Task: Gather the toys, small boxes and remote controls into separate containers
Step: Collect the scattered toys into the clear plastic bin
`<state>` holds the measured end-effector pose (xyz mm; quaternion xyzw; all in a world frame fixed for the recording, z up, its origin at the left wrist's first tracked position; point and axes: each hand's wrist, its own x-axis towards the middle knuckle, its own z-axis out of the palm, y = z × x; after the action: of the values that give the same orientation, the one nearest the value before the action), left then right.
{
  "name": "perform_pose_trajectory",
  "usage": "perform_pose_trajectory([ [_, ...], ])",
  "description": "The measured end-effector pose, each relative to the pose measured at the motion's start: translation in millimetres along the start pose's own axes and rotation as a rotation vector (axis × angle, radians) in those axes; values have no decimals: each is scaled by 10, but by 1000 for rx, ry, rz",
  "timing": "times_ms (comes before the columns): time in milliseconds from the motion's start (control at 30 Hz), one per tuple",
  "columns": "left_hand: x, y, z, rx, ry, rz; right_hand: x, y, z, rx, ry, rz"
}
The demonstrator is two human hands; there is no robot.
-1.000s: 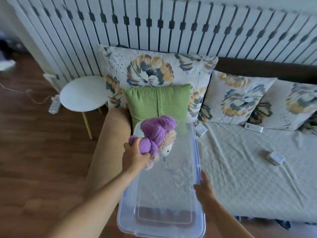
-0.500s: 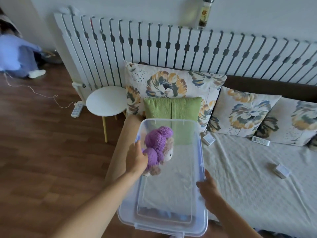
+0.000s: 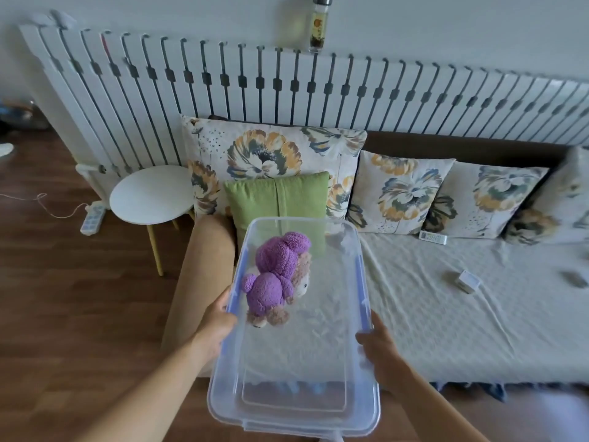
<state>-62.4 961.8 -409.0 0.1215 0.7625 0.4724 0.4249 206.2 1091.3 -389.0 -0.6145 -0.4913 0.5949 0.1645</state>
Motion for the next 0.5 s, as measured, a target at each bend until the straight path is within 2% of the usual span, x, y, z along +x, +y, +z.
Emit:
perform_pose_trajectory([
  [200, -148, 129, 493, 8, -20, -7, 62, 114, -477, -24, 31, 27],
  [367, -298, 238, 999, 3, -8, -3, 168, 135, -955, -86, 32, -20],
  [500, -439, 277, 1676, 2, -33, -12, 332, 219, -1639, -133, 51, -47],
])
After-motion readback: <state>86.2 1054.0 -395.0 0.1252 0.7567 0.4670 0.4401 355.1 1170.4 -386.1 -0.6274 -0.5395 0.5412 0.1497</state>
